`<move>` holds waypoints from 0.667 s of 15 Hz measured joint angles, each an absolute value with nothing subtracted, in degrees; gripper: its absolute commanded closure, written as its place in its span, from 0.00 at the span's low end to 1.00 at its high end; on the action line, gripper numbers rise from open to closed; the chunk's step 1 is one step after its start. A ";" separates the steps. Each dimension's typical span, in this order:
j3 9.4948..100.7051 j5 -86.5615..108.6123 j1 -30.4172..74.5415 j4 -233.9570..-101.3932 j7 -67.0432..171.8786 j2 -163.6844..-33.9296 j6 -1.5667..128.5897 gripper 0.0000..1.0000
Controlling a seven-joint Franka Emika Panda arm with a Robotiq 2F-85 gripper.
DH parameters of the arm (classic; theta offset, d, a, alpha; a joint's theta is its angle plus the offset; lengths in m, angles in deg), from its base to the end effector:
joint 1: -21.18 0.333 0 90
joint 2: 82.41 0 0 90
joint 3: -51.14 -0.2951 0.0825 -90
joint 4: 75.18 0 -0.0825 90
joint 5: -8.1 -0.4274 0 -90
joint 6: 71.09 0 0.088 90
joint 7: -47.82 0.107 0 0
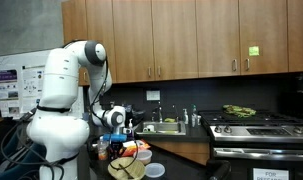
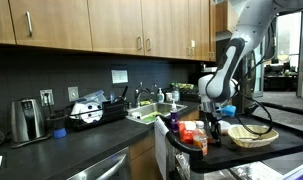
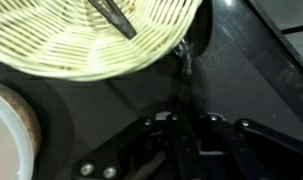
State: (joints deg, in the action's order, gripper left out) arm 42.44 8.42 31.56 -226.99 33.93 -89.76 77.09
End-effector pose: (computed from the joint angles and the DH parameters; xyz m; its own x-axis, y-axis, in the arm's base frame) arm 0.3911 0.1391 0.1239 0.8192 0.5447 -0.1792 0.5432 -0.8373 -0.0622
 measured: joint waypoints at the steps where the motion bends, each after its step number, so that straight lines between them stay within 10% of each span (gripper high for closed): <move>1: 42.43 8.42 31.56 -226.93 34.21 -89.75 77.04 0.96; 10: 42.03 2.68 31.53 -225.64 36.66 -88.82 74.38 0.96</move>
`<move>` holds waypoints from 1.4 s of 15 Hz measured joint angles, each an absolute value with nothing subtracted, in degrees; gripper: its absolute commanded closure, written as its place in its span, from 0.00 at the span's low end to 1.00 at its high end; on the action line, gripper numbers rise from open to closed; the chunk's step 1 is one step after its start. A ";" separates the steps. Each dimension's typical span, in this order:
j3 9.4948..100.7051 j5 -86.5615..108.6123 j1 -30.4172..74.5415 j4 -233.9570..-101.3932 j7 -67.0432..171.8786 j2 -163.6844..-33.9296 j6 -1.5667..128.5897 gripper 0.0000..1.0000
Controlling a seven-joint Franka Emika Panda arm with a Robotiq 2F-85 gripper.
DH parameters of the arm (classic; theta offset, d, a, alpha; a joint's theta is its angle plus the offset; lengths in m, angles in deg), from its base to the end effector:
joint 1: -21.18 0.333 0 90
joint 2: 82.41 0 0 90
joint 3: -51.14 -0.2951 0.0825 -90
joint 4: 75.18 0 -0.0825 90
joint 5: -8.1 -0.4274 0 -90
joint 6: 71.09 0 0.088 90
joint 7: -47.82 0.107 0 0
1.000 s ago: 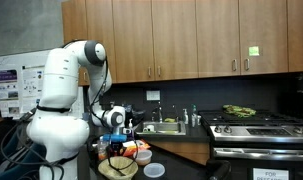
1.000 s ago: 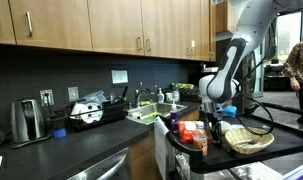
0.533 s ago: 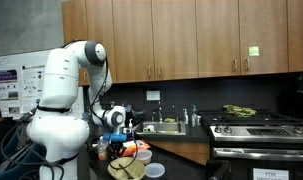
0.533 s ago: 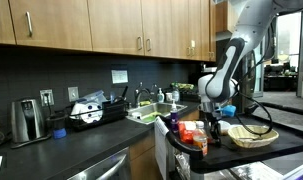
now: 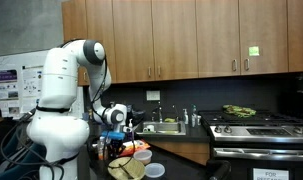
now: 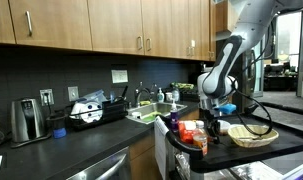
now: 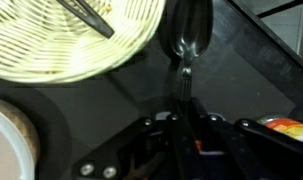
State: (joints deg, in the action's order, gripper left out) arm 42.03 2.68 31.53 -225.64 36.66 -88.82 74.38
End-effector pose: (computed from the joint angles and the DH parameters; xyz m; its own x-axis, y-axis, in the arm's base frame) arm 0.3992 0.1431 0.1347 0.8803 0.4369 -0.1847 0.4271 -0.8995 -0.0923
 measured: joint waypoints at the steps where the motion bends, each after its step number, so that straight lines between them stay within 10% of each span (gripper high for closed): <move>1: 42.03 2.33 31.53 -225.64 37.35 -88.50 73.99 0.96; 21: 44.33 -2.79 27.99 -228.92 56.71 -74.21 68.18 0.96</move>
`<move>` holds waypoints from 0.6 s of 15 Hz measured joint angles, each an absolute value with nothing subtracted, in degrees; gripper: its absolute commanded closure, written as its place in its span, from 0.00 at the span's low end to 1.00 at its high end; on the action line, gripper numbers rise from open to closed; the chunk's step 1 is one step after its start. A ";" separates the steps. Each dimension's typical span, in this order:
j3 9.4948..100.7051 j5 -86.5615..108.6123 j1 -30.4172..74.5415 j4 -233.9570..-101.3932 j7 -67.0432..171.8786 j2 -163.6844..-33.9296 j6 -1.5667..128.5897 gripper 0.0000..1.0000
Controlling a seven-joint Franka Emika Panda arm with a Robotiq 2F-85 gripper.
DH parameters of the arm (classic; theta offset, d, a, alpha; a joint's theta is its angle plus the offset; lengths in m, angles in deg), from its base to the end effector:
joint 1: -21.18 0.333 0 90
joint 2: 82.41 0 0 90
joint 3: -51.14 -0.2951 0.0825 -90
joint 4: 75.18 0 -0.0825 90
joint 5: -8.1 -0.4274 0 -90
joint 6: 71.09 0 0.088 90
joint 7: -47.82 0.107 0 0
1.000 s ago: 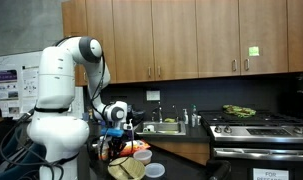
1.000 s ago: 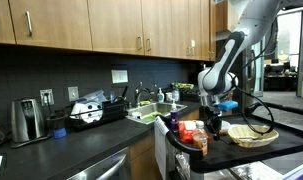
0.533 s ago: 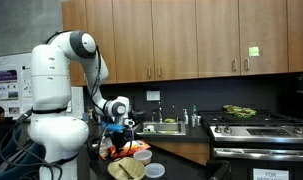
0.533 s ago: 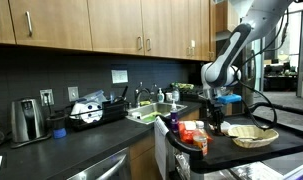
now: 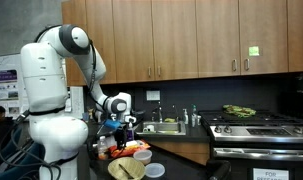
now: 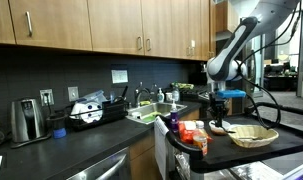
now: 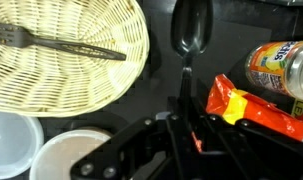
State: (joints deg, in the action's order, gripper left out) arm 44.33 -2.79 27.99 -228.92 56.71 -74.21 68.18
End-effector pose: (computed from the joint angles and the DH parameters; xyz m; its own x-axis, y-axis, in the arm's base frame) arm 0.4136 0.0982 0.2148 0.9896 -0.0653 -0.1280 -0.0749 -0.9946 -0.0712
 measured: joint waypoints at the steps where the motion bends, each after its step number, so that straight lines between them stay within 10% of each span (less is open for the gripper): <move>1: 44.38 -2.79 27.64 -229.36 58.72 -73.65 68.17 0.96; 9: 44.41 -4.47 25.10 -234.04 76.85 -69.80 68.17 0.96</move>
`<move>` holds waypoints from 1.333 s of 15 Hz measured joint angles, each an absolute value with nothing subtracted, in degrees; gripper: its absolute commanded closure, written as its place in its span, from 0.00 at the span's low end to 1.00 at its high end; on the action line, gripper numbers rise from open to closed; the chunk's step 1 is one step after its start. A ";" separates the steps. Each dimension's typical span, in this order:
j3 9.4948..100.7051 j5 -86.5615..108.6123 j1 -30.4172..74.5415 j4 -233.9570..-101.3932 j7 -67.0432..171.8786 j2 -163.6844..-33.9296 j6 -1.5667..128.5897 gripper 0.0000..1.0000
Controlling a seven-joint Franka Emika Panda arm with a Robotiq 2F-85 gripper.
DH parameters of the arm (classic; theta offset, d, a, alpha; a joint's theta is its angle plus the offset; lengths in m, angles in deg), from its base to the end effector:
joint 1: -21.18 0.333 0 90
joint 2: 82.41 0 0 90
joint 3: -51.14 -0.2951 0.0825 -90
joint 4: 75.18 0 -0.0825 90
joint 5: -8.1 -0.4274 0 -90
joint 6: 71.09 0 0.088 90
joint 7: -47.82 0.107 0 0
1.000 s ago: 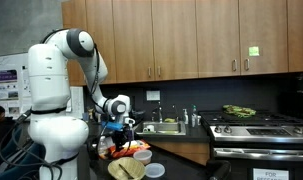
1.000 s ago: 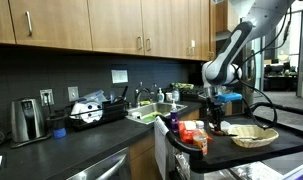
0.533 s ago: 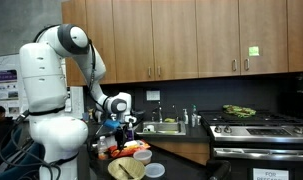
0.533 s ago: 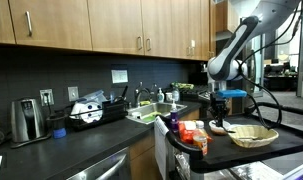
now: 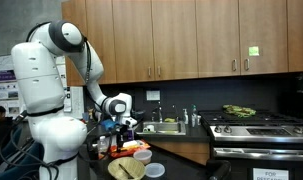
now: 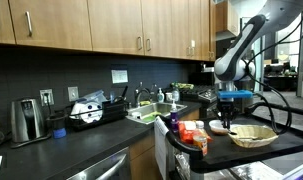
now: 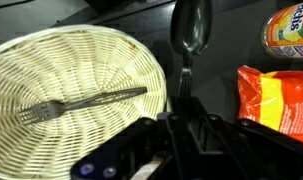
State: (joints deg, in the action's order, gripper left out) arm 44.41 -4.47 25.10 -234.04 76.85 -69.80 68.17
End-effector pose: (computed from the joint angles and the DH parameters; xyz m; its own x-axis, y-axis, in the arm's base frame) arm 0.3902 0.0698 0.2120 0.8670 -0.4721 -0.1592 -0.4811 -0.8764 -0.0210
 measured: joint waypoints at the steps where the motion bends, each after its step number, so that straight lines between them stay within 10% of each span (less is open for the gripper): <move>1: 44.41 -4.98 24.97 -234.26 78.90 -69.54 68.15 0.96; 20: 47.82 -13.57 19.47 -234.05 100.00 -69.40 66.33 0.96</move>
